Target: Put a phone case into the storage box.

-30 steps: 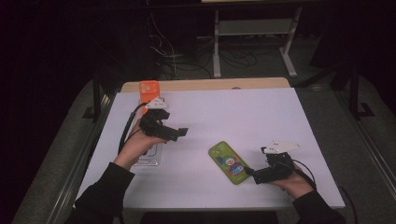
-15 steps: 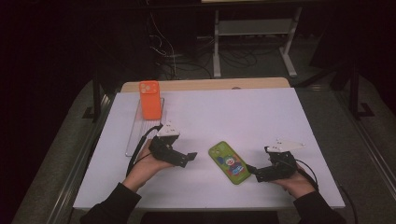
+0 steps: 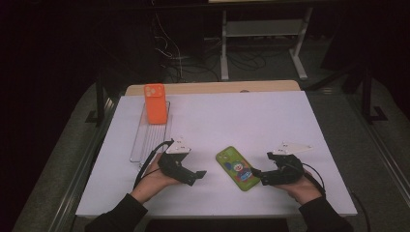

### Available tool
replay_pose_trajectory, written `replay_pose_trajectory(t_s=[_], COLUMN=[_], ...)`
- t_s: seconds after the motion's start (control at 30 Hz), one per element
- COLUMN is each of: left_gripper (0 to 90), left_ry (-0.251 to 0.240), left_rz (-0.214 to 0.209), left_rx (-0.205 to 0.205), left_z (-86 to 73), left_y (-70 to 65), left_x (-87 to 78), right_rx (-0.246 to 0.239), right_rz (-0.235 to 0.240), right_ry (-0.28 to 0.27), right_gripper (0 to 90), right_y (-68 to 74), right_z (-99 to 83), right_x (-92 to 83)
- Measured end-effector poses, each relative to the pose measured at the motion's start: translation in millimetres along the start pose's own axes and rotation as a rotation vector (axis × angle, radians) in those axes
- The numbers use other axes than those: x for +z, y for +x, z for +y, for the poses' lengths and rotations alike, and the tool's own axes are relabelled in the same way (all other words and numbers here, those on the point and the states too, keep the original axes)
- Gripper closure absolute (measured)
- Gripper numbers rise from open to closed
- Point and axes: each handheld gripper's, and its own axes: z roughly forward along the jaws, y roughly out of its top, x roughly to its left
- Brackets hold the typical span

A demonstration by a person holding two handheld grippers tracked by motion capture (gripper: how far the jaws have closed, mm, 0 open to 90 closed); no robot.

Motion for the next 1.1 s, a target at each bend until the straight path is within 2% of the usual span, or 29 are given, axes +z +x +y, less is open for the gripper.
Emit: replay_pose_trajectory(t_s=[0.03,0.07,0.13,0.3,0.4,0.5,0.6,0.63,0.73,0.77,0.93,1.0,1.1], left_gripper=[0.5,0.5,0.5,0.5,0.5,0.5,0.5,0.5,0.5,0.5,0.5,0.5,0.5], left_ry=[0.0,0.001,0.003,0.009,0.009,0.013,0.009,0.013,-0.006,0.011,0.006,0.017,0.006], left_rz=[0.002,0.003,0.004,0.003,0.001,0.003,0.004,0.003,-0.001,0.001,0.002,0.004,0.002], left_rx=[0.009,0.001,-0.004,0.009,-0.011,0.012,0.003,0.008,-0.034,-0.016,-0.03,-0.018,-0.028], left_z=[0.4,0.2,0.3,0.1,-0.6,-0.6,-0.7,-0.6,-1.0,-0.8,-0.3,-0.2,-0.4], left_y=[0.8,0.4,0.5,0.8,-0.4,0.7,0.6,1.1,-1.7,-0.3,-0.5,0.2,-0.3], left_x=[0.6,1.0,1.4,2.8,2.8,2.2,2.2,1.9,3.7,2.6,3.0,2.5,2.9], right_rx=[0.006,0.011,-0.009,-0.038,-0.055,-0.059,-0.086,-0.094,-0.115,-0.122,-0.129,-0.131,-0.133], right_rz=[0.008,0.017,0.021,0.078,0.113,0.149,0.171,0.179,0.187,0.183,0.184,0.175,0.149], right_ry=[0.006,0.017,0.026,0.066,0.102,0.14,0.163,0.174,0.203,0.211,0.224,0.226,0.223], right_gripper=[16.8,22.3,31.7,58.6,70.8,79.6,86.4,87.3,88.0,88.0,88.0,88.0,88.1], right_y=[2.5,5.1,11.4,25.3,32.8,40.1,47.7,50.2,54.7,55.5,56.0,55.8,51.9], right_z=[0.7,1.1,1.3,1.5,1.8,1.8,0.8,0.5,-1.4,-2.2,-4.4,-4.3,-4.3], right_x=[1.3,2.9,6.0,15.4,20.9,26.2,32.3,34.0,38.7,39.9,41.2,40.7,39.2])
